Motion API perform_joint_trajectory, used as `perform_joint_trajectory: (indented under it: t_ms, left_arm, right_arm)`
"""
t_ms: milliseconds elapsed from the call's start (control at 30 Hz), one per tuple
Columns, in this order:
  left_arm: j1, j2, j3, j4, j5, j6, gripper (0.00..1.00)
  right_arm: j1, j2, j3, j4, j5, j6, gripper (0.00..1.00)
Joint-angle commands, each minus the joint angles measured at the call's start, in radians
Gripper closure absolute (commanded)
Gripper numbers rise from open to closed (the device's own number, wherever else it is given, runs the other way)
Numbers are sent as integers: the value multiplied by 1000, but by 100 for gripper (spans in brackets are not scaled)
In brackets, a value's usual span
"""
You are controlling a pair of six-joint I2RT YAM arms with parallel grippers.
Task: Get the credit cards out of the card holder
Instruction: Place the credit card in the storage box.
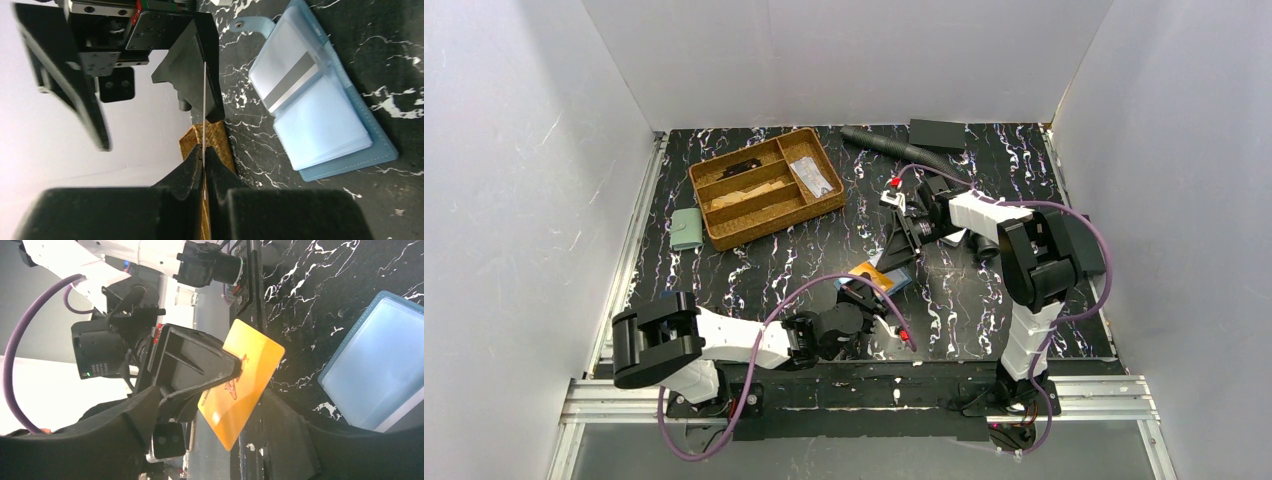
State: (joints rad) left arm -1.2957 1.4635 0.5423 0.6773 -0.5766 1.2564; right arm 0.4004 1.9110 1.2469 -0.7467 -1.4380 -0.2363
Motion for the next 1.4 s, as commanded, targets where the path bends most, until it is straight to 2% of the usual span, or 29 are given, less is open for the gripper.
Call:
perform_joint_trajectory:
  t_ms: [0, 133, 333, 433, 533, 600, 633, 700, 767, 833, 967, 1067, 1167, 1233, 1367]
  left_arm:
    - [-4, 0, 35, 104, -52, 22, 100]
    - [-4, 0, 26, 107, -55, 17, 100]
    - [-7, 15, 15, 111, -76, 18, 100]
    - [-8, 24, 15, 112, -82, 20, 100]
    - [-8, 26, 13, 113, -83, 5, 94]
    - [-9, 27, 13, 113, -77, -19, 86]
    - [-10, 27, 12, 113, -74, -38, 80]
    - [-16, 22, 4, 112, -60, -92, 61]
    - [-22, -8, -13, 109, -33, -203, 43]
    - [-28, -60, -35, 101, -23, -352, 30]
    - [-29, -282, -73, -73, 25, -811, 13]
    - [-7, -472, -77, -308, 147, -1108, 8]
    - [49, -619, -96, -431, 296, -1369, 6]
    - [104, -705, -132, -451, 342, -1546, 2]
    - [244, -803, -240, -399, 465, -1872, 2]
  right_arm:
    - [24, -20, -9, 119, -30, 133, 26]
    - [30, -12, -10, 141, -38, 161, 51]
    - [31, -20, -24, 195, -42, 210, 79]
    - [35, -23, -27, 207, -44, 219, 99]
    - [35, -26, -29, 213, -43, 221, 99]
    - [35, -27, -30, 218, -43, 222, 99]
    - [35, -28, -30, 220, -43, 222, 99]
    - [35, -26, -32, 226, -42, 223, 99]
    - [34, -22, -32, 232, -41, 221, 99]
    - [31, -20, -32, 234, -39, 213, 99]
    - [17, -21, -36, 236, -23, 183, 99]
    - [5, -29, -39, 237, 4, 155, 99]
    - [1, -39, -42, 240, 27, 127, 99]
    - [-1, -45, -43, 237, 34, 105, 99]
    - [-11, -60, -47, 228, 26, 55, 99]
